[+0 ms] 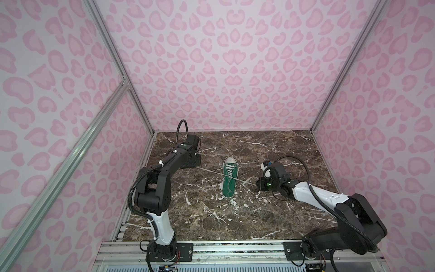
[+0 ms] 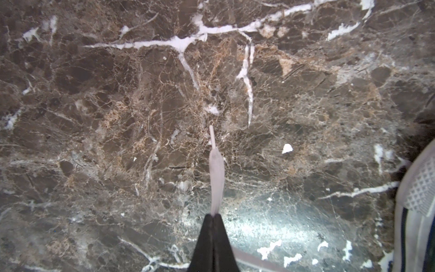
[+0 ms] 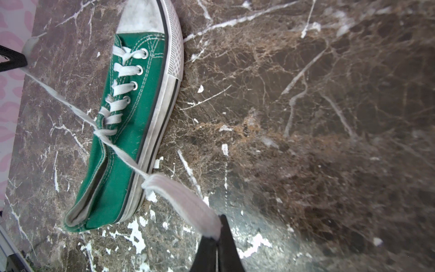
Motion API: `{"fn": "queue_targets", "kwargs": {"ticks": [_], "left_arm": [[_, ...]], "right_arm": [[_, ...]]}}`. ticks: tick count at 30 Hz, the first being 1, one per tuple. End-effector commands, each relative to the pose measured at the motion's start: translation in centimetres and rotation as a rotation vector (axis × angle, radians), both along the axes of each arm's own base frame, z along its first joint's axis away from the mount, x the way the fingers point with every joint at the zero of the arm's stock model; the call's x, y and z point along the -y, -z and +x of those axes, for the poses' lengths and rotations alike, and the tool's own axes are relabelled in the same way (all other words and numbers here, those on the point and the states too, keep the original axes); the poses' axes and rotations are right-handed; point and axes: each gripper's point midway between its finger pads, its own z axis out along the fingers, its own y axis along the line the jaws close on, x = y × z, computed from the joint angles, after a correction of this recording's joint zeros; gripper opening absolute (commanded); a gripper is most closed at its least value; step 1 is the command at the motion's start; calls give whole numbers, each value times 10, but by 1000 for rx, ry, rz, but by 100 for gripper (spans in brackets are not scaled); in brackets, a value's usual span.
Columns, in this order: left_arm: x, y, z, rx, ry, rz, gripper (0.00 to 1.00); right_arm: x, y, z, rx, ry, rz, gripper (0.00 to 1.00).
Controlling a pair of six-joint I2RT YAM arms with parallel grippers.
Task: Tie the shoes
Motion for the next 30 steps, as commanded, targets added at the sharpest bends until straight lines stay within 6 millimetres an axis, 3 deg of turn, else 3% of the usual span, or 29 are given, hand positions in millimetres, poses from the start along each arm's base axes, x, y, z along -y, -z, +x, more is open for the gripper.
{"fn": "queue_targets", "kwargs": {"ticks": [1, 7, 13, 21, 25, 30], "left_arm": [[3, -4, 2, 22, -11, -28, 3], [17, -1, -3, 23, 16, -47, 3], [16, 8, -9, 1, 9, -42, 6], [18, 6, -7, 9, 8, -49, 8], [18, 5, -8, 10, 7, -54, 8], [19, 5, -9, 11, 8, -54, 8]], "right_arm": [[5, 4, 3, -2, 48, -12, 10], [23, 6, 9, 7, 173, -43, 41], [42, -2, 10, 42, 223, -125, 46], [-3, -7, 10, -44, 96, -43, 48], [-27, -11, 9, -74, 129, 75, 54], [-43, -4, 3, -131, 185, 176, 60]]}}
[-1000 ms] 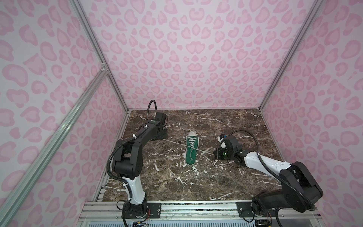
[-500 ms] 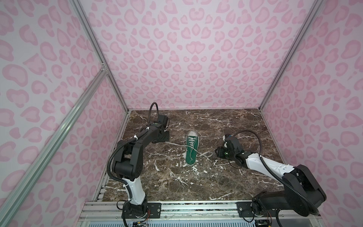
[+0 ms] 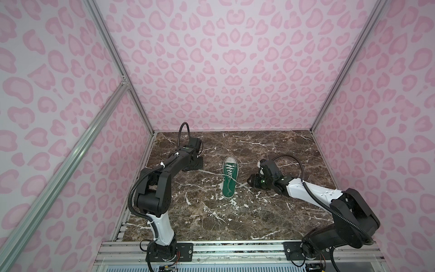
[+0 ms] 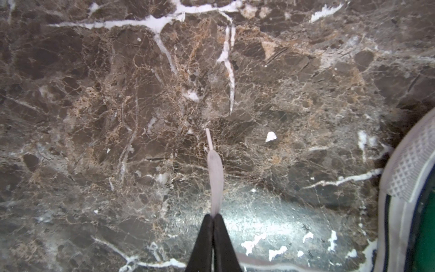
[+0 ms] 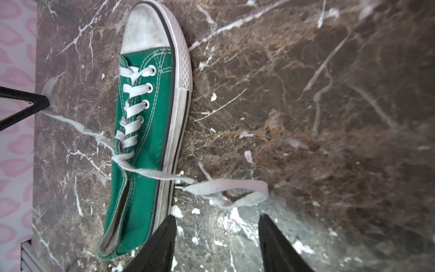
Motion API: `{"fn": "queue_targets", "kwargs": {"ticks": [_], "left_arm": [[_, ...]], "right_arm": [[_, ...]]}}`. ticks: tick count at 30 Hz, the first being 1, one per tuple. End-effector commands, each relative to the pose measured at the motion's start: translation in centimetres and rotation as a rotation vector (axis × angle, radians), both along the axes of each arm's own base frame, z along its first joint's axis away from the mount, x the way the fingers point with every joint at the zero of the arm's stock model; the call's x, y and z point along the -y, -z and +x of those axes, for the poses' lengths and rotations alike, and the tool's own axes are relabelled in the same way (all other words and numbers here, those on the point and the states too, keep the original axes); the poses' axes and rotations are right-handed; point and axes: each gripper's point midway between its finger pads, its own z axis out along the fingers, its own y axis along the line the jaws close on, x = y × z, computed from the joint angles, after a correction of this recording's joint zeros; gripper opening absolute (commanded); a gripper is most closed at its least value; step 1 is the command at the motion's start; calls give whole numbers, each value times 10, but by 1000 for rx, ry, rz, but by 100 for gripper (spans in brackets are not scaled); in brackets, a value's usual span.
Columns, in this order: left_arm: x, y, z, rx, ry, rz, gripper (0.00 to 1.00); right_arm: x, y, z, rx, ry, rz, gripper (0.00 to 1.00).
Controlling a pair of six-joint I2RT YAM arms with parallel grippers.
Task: Tie the shoes
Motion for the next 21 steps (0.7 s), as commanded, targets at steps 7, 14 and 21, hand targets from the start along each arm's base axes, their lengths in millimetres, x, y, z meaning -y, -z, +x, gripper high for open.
{"fn": "queue_targets", "kwargs": {"ticks": [7, 14, 21], "left_arm": [[1, -5, 1, 13, -9, -15, 8], [2, -6, 1, 17, -5, -15, 8], [1, -8, 1, 18, -5, -11, 8]], "right_arm": [[-24, 15, 7, -63, 93, 162, 60], [-27, 25, 18, -68, 124, 212, 53], [-34, 30, 27, -65, 139, 287, 34]]}}
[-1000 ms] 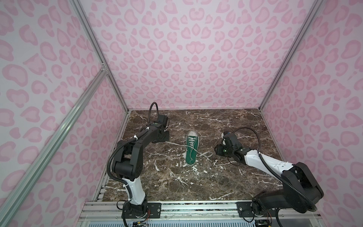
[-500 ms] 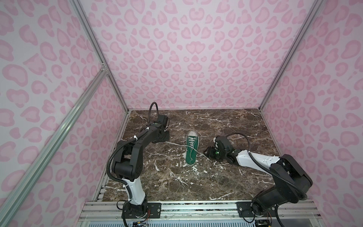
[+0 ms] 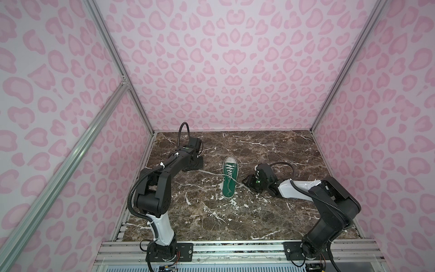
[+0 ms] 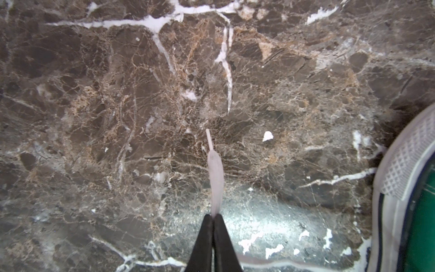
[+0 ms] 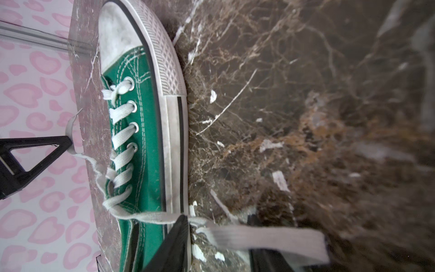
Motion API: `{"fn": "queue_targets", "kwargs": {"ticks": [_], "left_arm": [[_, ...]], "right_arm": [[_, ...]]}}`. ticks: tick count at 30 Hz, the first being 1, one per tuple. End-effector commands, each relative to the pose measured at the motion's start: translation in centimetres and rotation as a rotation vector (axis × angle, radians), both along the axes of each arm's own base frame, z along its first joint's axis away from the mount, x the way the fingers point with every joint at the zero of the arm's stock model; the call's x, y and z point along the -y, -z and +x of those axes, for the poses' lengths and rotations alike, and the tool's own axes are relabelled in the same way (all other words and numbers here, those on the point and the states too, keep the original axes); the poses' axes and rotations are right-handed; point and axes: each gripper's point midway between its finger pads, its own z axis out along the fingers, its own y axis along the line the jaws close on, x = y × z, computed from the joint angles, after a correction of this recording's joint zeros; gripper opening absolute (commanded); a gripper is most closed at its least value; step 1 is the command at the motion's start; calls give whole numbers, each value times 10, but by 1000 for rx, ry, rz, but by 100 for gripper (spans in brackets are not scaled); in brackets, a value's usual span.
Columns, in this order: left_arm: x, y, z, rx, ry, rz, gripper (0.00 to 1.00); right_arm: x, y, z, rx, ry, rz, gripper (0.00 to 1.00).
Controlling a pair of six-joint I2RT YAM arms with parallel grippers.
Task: Tie the shoes
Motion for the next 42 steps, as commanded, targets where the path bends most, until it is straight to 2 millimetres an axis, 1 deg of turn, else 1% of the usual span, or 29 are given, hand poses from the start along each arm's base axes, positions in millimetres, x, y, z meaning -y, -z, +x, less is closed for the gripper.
{"fn": "queue_targets", "kwargs": {"ticks": [1, 4, 5, 7, 11, 16, 19, 22, 25, 28, 30, 32, 35, 37, 39, 41, 42], "left_arm": [[-1, -7, 2, 17, -2, 2, 8], [-2, -7, 1, 16, 0, 7, 8], [-2, -7, 1, 15, -1, 8, 8], [-4, -6, 0, 12, 0, 15, 8], [-4, -4, -1, 6, 2, 19, 8], [-3, -2, -4, 2, 2, 13, 7], [0, -1, -6, 2, 4, 6, 7], [1, 1, -7, -2, 5, 6, 7], [3, 3, -8, -3, 7, 6, 8], [4, 3, -9, -3, 9, 4, 8], [4, 3, -9, -3, 9, 4, 8], [4, 4, -9, -3, 10, 5, 8], [5, 4, -9, -3, 10, 5, 8], [4, 4, -8, -2, 10, 5, 8], [5, 5, -8, -4, 9, 1, 9], [7, 5, -7, -2, 9, -7, 9], [7, 6, -7, -2, 8, -11, 9]], "right_arm": [[-7, -8, 9, 34, 16, 65, 29], [-3, -10, 10, 44, 33, 70, 15], [0, -12, 11, 52, 45, 75, 12], [9, -17, 12, 69, 83, 87, 10], [36, -27, 12, 105, 172, 101, 6], [65, -45, 14, 154, 263, 164, 7], [81, -51, 13, 173, 311, 205, 11], [97, -53, 10, 179, 350, 197, 23], [114, -53, 6, 187, 390, 173, 30], [134, -50, 0, 182, 425, 101, 39], [154, -45, -9, 158, 481, 16, 46], [179, -39, -22, 115, 582, -48, 48], [203, -45, -33, 167, 689, -29, 49], [214, -49, -41, 207, 725, -37, 50], [225, -51, -51, 205, 736, -98, 50], [231, -50, -61, 172, 714, -178, 51], [231, -49, -66, 150, 686, -211, 51]]}}
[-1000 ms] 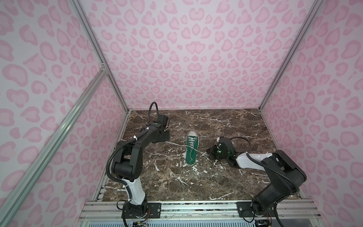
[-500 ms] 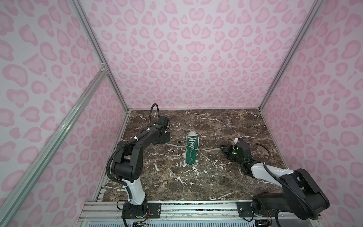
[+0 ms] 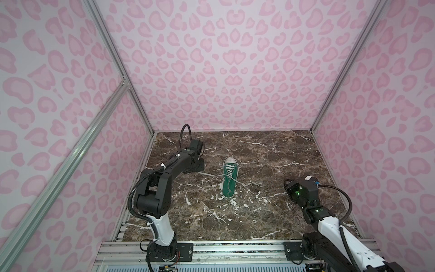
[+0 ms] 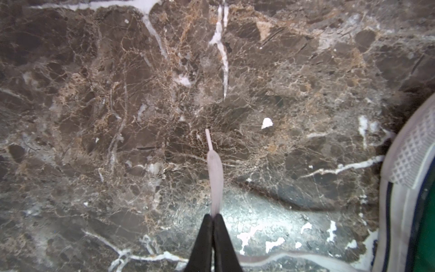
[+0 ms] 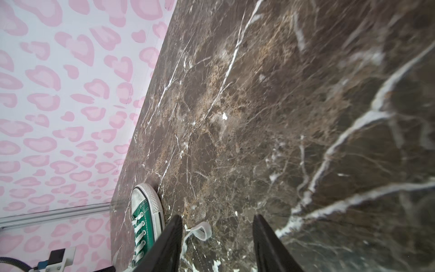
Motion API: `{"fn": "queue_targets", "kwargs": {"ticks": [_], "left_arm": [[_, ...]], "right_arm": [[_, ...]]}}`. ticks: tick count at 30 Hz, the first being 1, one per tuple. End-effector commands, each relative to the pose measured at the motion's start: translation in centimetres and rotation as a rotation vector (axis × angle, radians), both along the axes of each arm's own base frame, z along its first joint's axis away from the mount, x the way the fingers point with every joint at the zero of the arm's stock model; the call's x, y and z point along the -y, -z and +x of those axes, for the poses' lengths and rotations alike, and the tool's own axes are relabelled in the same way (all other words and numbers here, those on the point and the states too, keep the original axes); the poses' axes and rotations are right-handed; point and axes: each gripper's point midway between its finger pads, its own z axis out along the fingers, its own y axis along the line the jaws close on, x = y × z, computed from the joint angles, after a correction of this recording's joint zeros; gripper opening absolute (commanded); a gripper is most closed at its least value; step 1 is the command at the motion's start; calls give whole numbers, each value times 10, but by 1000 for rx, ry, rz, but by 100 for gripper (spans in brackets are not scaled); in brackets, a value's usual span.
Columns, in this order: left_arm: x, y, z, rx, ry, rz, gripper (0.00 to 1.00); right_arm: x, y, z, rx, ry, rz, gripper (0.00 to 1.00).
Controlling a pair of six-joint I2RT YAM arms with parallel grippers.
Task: Tie the shoes
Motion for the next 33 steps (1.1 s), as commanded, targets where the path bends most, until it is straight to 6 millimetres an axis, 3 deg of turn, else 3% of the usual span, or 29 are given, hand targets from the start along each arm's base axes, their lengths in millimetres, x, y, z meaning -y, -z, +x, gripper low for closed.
{"fn": "queue_targets", "kwargs": {"ticks": [1, 10, 15, 20, 24, 33], "left_arm": [[3, -1, 3, 14, 0, -18, 9], [4, 2, 4, 11, 1, -23, 12], [5, 7, 3, 2, -5, -34, 12], [6, 9, 3, -1, -6, -46, 23], [4, 6, 4, 5, -7, -39, 34], [3, 5, 2, 5, -6, -32, 41]], "right_arm": [[14, 19, -22, -153, -20, -140, 51], [-40, 18, -2, -292, -316, -56, 54], [-89, 18, 19, -325, -453, -13, 55], [-128, 27, 36, -351, -495, 31, 56], [-147, 33, 43, -393, -500, 16, 56], [-161, 47, 50, -459, -513, -12, 58]]}}
